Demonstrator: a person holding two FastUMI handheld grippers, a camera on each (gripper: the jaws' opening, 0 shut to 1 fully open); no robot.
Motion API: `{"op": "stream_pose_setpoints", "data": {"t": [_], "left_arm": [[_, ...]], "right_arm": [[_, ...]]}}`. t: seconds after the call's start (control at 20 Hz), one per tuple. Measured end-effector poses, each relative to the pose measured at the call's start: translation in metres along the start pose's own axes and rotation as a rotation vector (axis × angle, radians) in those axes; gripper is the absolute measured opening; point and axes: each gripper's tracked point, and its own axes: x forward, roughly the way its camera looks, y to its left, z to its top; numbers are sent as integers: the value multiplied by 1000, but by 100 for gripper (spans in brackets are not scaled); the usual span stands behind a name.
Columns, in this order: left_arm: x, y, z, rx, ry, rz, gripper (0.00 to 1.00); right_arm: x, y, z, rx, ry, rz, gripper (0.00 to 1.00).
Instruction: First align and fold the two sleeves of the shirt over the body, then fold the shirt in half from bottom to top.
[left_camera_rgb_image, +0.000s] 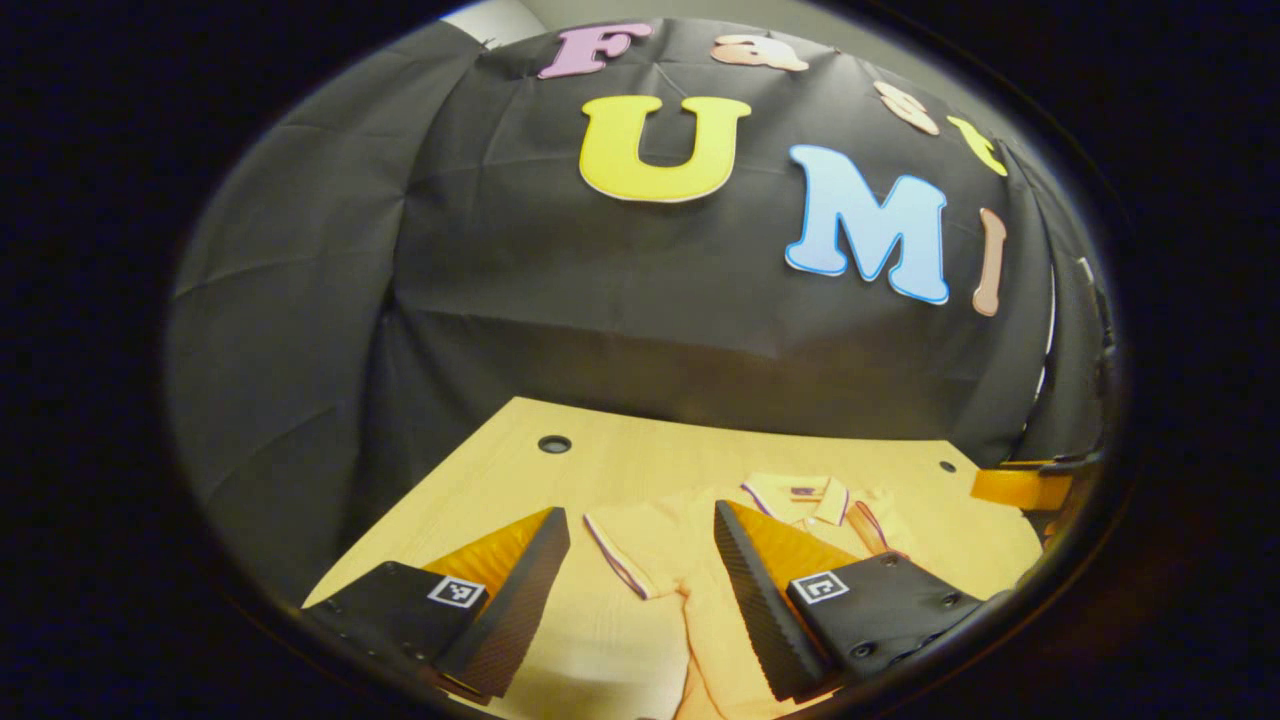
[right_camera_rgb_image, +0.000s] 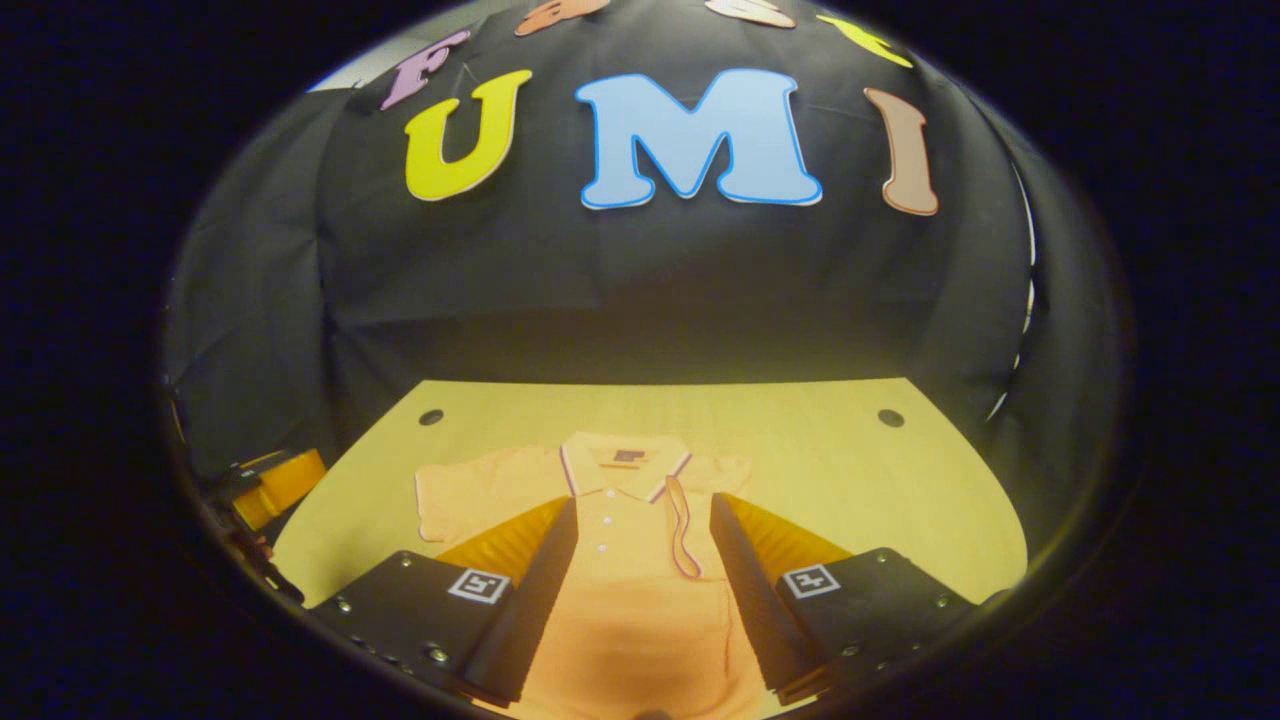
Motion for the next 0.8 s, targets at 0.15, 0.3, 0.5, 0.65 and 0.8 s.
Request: {"op": "stream_pose_setpoints", "data": {"t": [0.15, 0.3, 0.5, 0.65, 0.8], "left_arm": [[34, 4, -14, -23, 49, -25, 95], [68, 13, -30, 2, 87, -13, 93], [109, 28, -62, -23, 148, 25, 94], [135, 41, -86, -49, 191, 58, 94], [159, 46, -102, -52, 219, 75, 94]], "right_arm": [[-27, 13, 16, 3, -74, -17, 84], [-45, 18, 23, 22, -109, -42, 83], [-61, 22, 21, 34, -109, -58, 84], [-73, 22, 18, 6, -96, -56, 84], [-87, 24, 16, 7, -93, -54, 81]]}}
